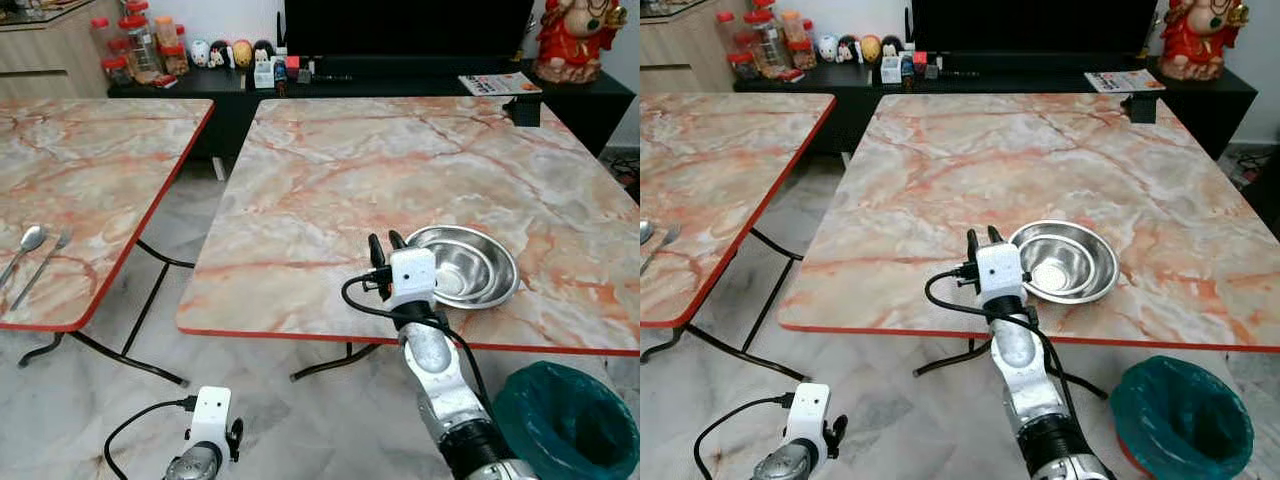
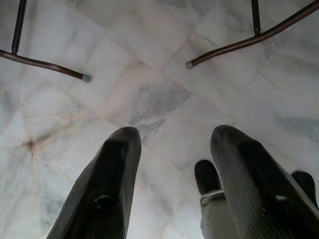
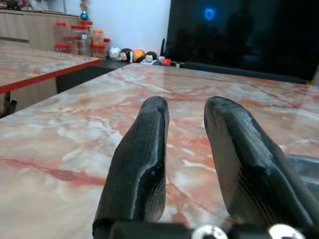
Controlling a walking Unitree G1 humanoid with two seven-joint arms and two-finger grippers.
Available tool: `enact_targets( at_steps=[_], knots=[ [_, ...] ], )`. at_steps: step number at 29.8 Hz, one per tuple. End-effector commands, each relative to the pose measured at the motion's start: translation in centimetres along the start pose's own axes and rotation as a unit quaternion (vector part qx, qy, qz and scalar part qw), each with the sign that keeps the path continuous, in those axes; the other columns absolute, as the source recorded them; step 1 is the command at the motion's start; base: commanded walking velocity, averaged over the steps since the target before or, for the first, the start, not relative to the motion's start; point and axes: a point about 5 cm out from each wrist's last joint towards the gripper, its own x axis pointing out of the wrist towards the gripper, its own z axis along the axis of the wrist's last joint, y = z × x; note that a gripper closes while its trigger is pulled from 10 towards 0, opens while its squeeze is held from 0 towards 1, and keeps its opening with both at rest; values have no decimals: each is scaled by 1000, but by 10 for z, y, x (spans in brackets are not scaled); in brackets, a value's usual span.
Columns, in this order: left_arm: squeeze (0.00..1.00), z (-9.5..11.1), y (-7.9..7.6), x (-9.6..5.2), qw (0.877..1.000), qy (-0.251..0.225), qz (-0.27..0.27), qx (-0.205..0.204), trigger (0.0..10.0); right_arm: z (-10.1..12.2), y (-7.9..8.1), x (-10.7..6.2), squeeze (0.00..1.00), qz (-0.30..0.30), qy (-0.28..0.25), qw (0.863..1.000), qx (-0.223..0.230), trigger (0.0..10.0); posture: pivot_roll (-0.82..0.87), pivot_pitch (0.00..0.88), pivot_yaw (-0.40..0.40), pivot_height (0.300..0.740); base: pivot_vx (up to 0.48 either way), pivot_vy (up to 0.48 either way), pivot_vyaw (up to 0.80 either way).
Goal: Setting the table
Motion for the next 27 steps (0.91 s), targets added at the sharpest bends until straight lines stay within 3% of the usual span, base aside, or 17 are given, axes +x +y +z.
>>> enact_targets(
  at_steps=[1,13,27],
  knots=[
    [0,2,1,0,1000,-5,4,-1,10000,3,3,2,0,9,-9,1000,-1,10000,-1,11,50,740,0,270,0],
    [0,2,1,0,1000,-4,1,3,10000,-5,5,-2,0,20,-1,1000,-3,10000,-7,0,48,740,0,277,0],
    [0,0,4,0,1000,-3,-2,12,10000,-45,7,-29,0,36,76,996,-11,10000,-6,0,57,740,0,281,0]
  ],
)
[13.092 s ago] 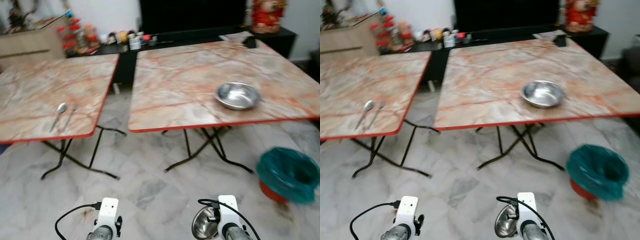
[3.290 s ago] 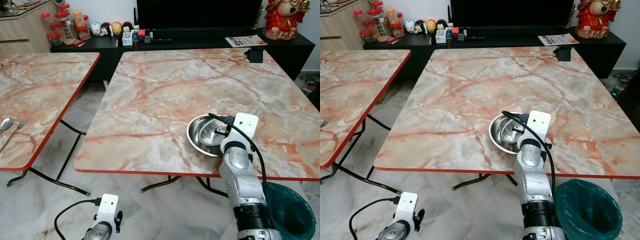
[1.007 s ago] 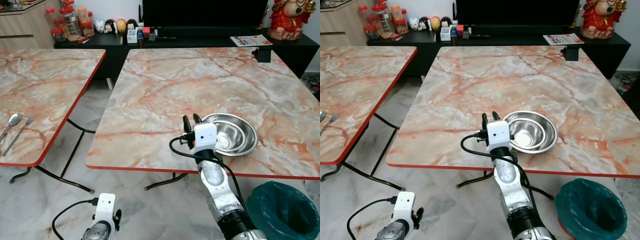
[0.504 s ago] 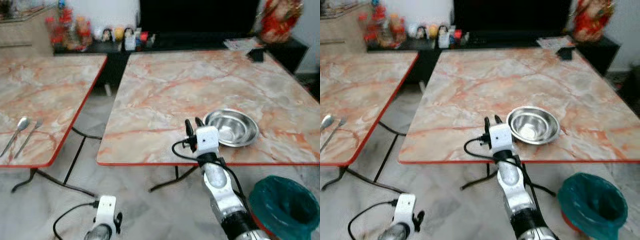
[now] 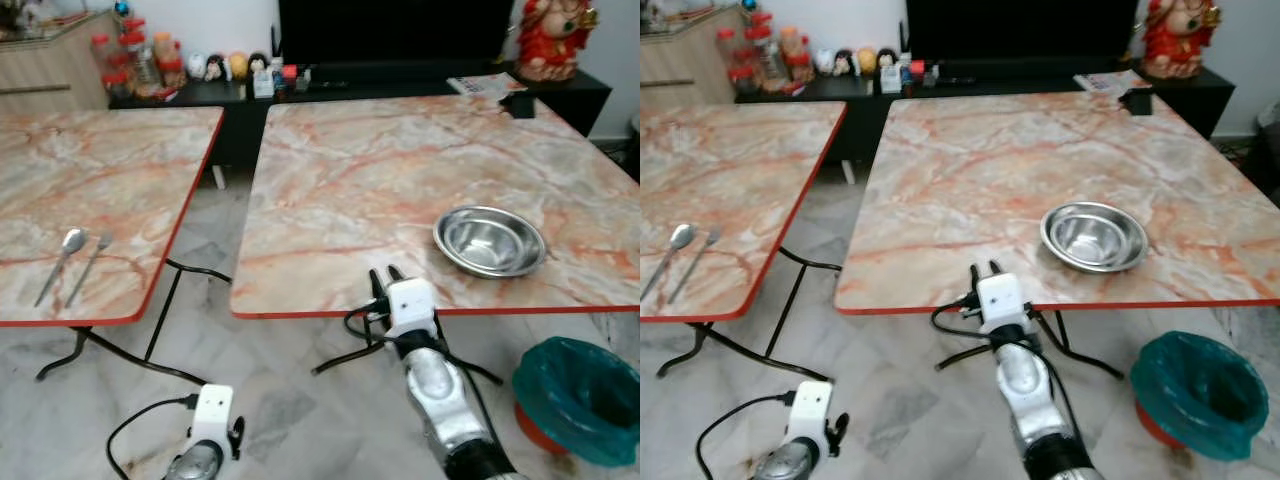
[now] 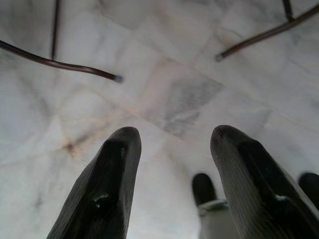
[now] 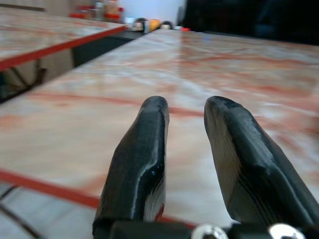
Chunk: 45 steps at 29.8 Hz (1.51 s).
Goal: Setting the table
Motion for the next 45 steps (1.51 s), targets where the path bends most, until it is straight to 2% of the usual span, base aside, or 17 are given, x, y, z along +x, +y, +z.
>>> enact_targets(
  at_steps=[1,4,16,21,23,26,29,31,32,37,38,39,40,43,45],
  knots=[
    [0,0,-4,0,1000,1,-7,3,10000,-5,-7,-3,0,-6,7,1000,-7,10000,-6,0,57,740,0,285,0],
    [0,-1,-1,0,1000,2,-6,7,10000,-17,-10,-10,0,-11,29,999,-7,10000,-5,0,61,740,0,281,0],
    [0,-2,4,-1,1000,3,-4,13,10000,-36,-11,-23,0,-16,65,998,-10,10000,1,0,74,740,0,281,0],
    [0,-4,6,-2,1000,5,-4,17,10000,-55,-10,-35,0,-13,116,993,-14,10000,1,0,78,740,0,282,0],
    [0,-4,6,-2,1000,5,-4,17,10000,-55,-10,-36,0,-13,117,993,-14,10000,1,0,78,740,0,281,0],
    [0,-6,7,-3,1000,7,-5,20,10000,-72,-12,-50,0,-13,167,986,-10,10000,4,0,82,740,0,280,0],
    [0,-7,8,-3,1000,8,-5,21,10000,-79,-13,-56,0,-18,189,982,-4,10000,3,0,83,740,0,282,0],
    [0,-8,8,-3,1000,9,-6,24,10000,-92,-15,-68,0,-25,236,971,8,10000,2,0,85,740,0,283,0],
    [0,-8,8,-3,1000,9,-6,24,10000,-92,-15,-68,0,-25,236,971,8,10000,2,0,85,740,0,281,0],
    [0,-10,10,-4,999,14,-6,28,10000,-113,-18,-90,0,-27,313,949,3,10000,-16,0,89,740,0,281,0],
    [0,-11,9,-4,999,18,-8,31,10000,-119,-18,-99,0,-34,343,939,17,10000,-32,0,88,740,0,281,0],
    [0,-11,9,-4,999,18,-8,31,10000,-119,-18,-99,0,-34,343,939,17,10000,-32,0,88,740,0,281,0],
    [0,-13,8,-5,999,22,-11,34,10000,-128,-18,-111,0,-43,380,923,35,10000,-27,0,85,740,0,285,0],
    [0,-15,7,-5,999,26,-12,36,10000,-134,-18,-121,0,-49,407,911,48,10000,-21,0,80,740,0,282,0],
    [0,-16,7,-6,999,27,-12,37,10000,-135,-17,-123,0,-50,412,908,56,10000,-12,0,76,740,0,285,0]
  ],
)
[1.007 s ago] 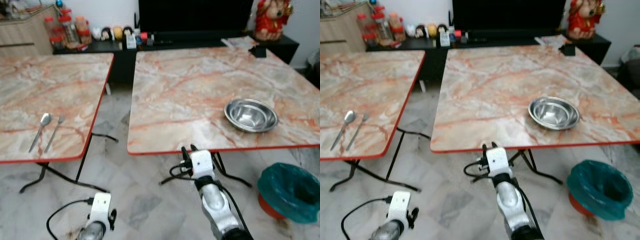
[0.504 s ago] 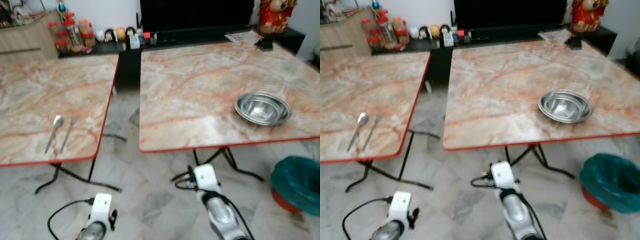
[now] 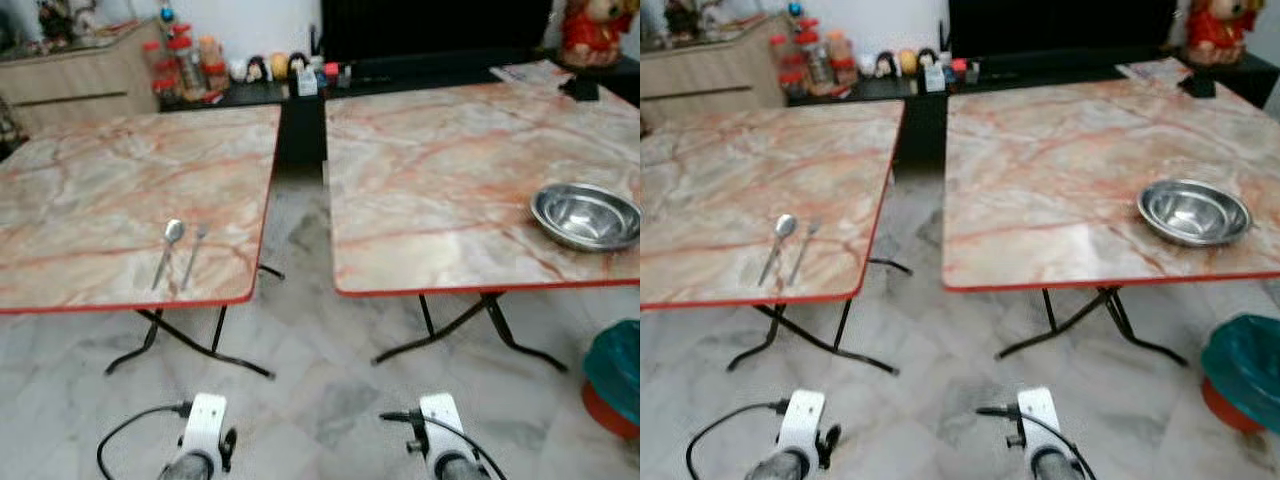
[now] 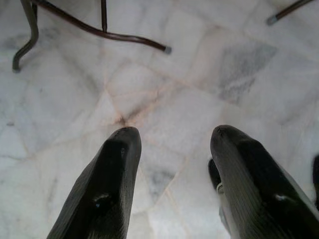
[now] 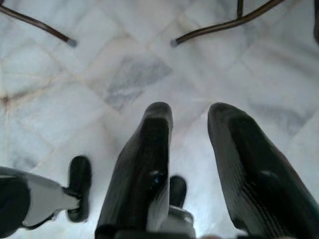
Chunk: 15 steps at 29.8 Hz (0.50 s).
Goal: Setting the table
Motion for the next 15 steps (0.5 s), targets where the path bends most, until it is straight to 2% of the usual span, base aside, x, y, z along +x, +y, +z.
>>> enact_targets(
  at_steps=[1,15],
  knots=[
    [0,2,2,1,1000,1,-1,17,10000,-3,3,0,0,7,10,1000,15,10000,-12,0,76,740,0,285,0],
    [0,-7,5,-2,999,19,-2,26,10000,-9,5,-2,0,5,24,999,35,10000,-52,0,91,740,0,284,0]
  ],
)
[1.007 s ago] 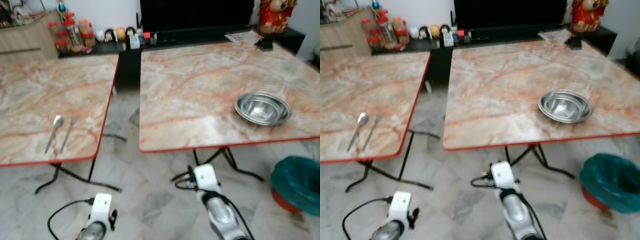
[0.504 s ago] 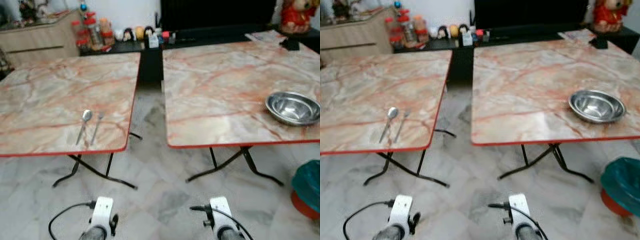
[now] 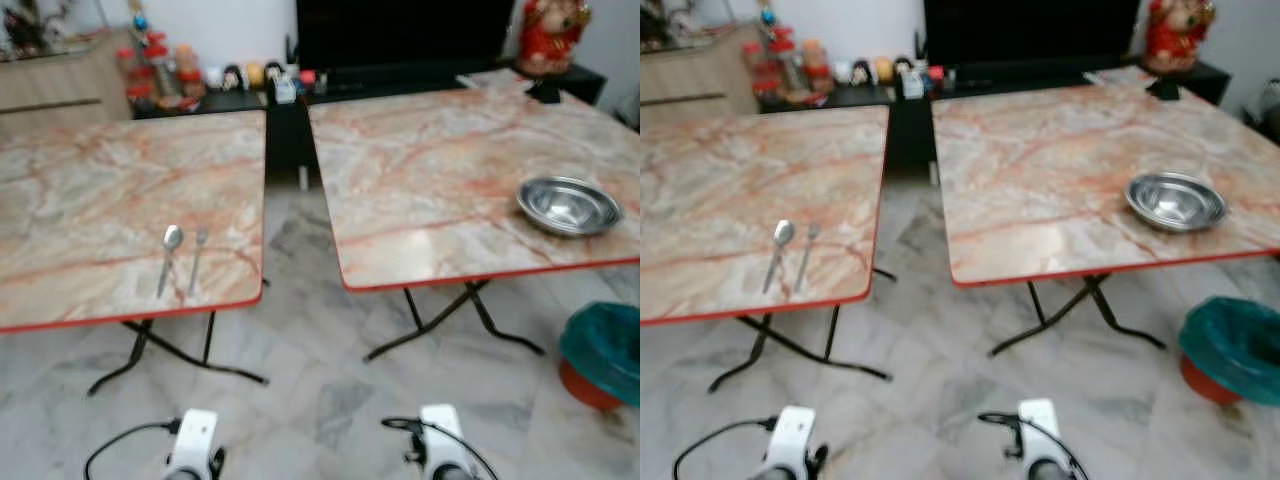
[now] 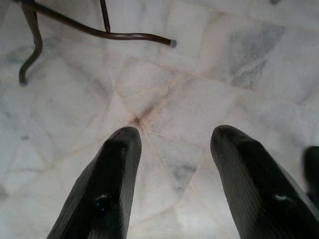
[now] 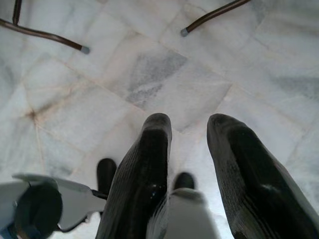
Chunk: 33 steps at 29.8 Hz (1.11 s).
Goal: Setting the table
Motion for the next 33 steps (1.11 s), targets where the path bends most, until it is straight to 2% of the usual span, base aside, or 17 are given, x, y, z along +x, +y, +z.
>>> enact_targets(
  at_steps=[1,9,14,28,33],
  knots=[
    [0,3,-2,1,1000,0,-9,17,10000,1,-4,0,0,-7,2,1000,3,10000,-52,0,91,740,0,292,0],
    [0,12,-1,4,1000,-8,-9,21,10000,5,-4,1,0,-4,-5,1000,-10,10000,-80,0,117,740,0,291,0],
    [0,11,-1,4,1000,-6,-11,25,10000,5,-8,1,0,-12,-8,1000,-1,10000,-86,0,127,740,0,292,0],
    [0,14,3,5,1000,-9,-4,22,10000,5,-13,1,0,-26,-7,1000,13,10000,-53,0,124,740,0,290,0],
    [0,16,3,5,1000,-13,5,10,10000,10,-14,2,0,-26,-13,999,13,10000,-31,0,105,740,0,470,0]
  ],
)
